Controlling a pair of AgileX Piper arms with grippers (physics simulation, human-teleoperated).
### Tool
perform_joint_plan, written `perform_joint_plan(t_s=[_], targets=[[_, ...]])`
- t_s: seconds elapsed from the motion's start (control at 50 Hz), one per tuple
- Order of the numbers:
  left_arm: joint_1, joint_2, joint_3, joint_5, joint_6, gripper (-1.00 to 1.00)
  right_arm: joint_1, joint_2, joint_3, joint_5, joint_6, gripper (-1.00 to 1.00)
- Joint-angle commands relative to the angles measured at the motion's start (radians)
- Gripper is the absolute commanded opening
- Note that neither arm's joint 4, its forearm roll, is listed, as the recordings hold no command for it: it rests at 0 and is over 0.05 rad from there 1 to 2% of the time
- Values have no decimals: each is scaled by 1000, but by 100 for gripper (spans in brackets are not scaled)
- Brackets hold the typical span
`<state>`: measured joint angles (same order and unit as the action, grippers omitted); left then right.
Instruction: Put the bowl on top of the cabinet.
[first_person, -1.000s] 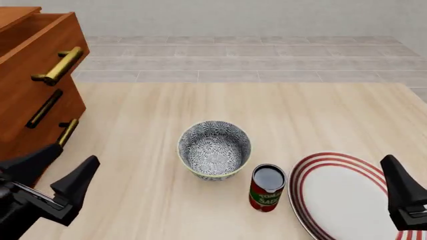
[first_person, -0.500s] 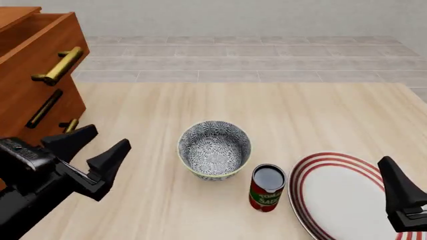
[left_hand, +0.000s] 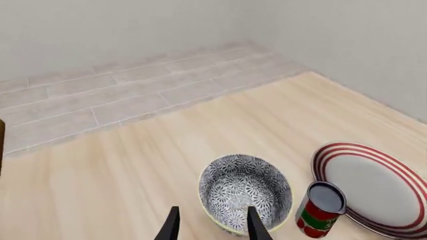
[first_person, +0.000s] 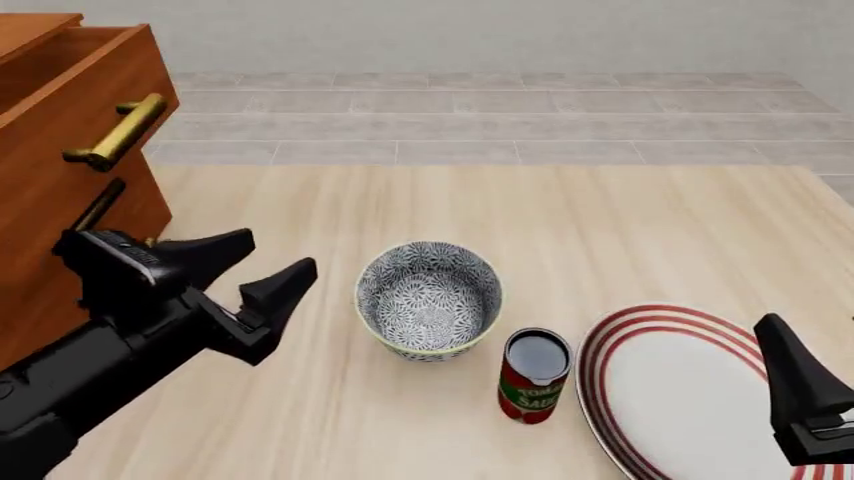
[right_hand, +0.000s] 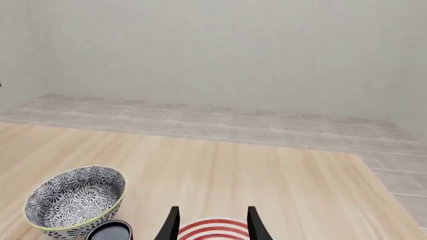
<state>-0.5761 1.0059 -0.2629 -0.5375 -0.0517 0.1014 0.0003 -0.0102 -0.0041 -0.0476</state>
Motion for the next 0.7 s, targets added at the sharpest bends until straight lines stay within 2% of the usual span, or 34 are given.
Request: perform_joint_plan(t_s=[0.02, 0.16, 0.18, 0.2, 0.36, 0.38, 0.42, 0.44, 0.48, 0.7], targets=[[-3, 49, -86, 86, -14, 100, -2, 0, -2, 2, 0, 100], [34, 95, -127, 139, -34, 100, -3, 0, -1, 3, 0, 100], [10, 93, -136, 147, -77, 100, -3, 0, -1, 2, -1, 100], [3, 102, -142, 154, -82, 100, -3, 0, -1, 2, -1, 100], [26, 125, -162, 180, -62, 100, -2, 0, -1, 2, 0, 100], [21, 161, -172, 180, -105, 100, -2, 0, -1, 2, 0, 100], [85, 204, -188, 198, -42, 100, -3, 0, -1, 2, -1, 100], [72, 179, -181, 190, -22, 100, -3, 0, -1, 2, -1, 100], [58, 184, -187, 194, -62, 100, -4, 0, -1, 2, -3, 100], [32, 232, -223, 215, -109, 100, -5, 0, -1, 4, -6, 100]])
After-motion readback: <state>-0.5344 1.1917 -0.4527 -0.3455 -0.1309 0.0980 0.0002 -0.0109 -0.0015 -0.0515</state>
